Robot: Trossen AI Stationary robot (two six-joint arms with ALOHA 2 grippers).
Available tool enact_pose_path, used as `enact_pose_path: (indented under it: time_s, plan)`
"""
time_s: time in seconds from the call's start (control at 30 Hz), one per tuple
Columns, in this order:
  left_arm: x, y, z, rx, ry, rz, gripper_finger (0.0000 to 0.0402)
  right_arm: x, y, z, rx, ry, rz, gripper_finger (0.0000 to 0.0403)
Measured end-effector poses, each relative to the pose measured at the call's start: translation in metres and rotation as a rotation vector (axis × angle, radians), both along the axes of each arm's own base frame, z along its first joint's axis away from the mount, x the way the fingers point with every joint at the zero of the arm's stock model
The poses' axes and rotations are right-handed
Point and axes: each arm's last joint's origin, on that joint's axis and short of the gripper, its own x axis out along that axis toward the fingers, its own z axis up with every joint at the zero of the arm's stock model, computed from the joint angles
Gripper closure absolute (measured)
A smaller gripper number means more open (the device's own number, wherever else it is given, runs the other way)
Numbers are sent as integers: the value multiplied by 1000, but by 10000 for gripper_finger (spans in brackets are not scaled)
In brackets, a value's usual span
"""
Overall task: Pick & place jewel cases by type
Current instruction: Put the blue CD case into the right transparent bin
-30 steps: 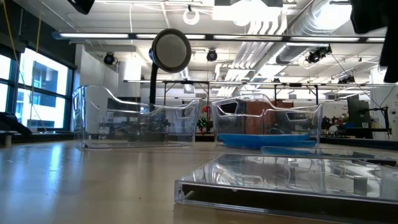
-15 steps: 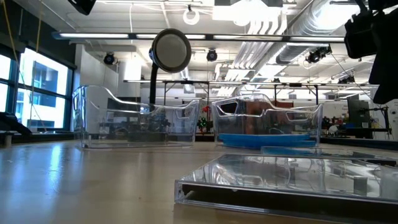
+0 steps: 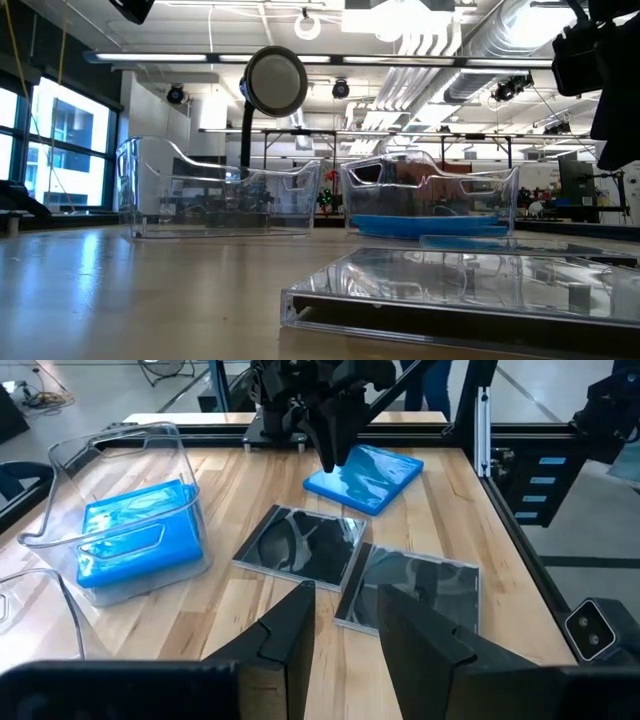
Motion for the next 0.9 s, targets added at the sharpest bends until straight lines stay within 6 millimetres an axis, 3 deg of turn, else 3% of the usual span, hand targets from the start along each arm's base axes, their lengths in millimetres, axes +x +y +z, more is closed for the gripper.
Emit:
enact_pose_path:
  time_s: [0.9]
  plan:
    - [0, 0, 0, 0, 0, 0, 293, -1, 1, 0, 66, 30, -4, 281]
